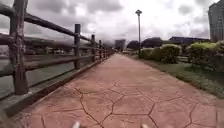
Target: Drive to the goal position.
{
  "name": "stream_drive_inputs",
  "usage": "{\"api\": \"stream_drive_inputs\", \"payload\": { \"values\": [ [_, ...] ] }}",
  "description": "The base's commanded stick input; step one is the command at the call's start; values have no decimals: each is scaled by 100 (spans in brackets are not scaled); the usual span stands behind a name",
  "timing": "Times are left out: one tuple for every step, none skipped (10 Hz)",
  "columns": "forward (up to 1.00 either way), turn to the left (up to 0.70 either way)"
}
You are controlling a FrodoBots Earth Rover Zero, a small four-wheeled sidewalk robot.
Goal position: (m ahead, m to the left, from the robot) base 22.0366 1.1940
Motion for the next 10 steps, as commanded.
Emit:
{"api": "stream_drive_inputs", "payload": {
  "values": [
    [100,0],
    [100,0],
    [100,0],
    [100,0],
    [100,-27],
    [100,-27],
    [100,-23],
    [100,-3],
    [100,0],
    [100,0]
  ]
}}
